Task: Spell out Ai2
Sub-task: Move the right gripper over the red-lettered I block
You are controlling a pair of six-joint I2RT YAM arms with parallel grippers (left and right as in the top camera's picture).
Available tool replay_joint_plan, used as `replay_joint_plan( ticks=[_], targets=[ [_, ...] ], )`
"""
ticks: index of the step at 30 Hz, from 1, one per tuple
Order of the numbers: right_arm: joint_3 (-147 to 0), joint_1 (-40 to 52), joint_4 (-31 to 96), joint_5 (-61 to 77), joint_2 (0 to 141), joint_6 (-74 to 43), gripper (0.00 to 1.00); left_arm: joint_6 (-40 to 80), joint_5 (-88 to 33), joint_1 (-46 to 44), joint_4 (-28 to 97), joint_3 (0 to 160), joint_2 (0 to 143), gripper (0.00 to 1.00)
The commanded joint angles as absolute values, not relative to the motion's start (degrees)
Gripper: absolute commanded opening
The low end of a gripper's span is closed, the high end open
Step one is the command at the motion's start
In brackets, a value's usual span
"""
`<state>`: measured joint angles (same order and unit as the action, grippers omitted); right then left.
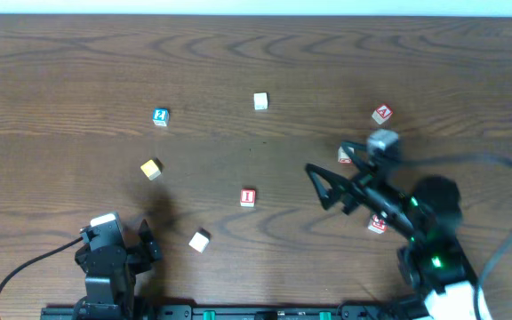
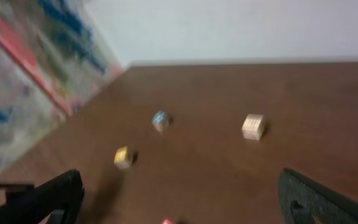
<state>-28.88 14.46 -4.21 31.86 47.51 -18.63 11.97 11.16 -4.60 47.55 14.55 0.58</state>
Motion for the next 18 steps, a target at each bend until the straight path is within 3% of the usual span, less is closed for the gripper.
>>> replay_joint_plan(
  ticks=[1, 10, 18],
  targets=[
    [-35.9, 20.4, -1.1, 30.1, 56.2, -15.7, 0.99, 11.6, 12.2, -4.4, 49.5, 14.2, 0.3, 0.95],
    [-52.2, 35.7, 9.8, 15.8, 76.1, -15.0, 0.99, 11.6, 12.2, -4.4, 49.5, 14.2, 0.3, 0.95],
    [-62.3, 44.7, 17.4, 6.3, 88.9, -22.3, 0.99, 11.6, 12.2, -4.4, 49.5, 14.2, 0.3, 0.95]
  ],
)
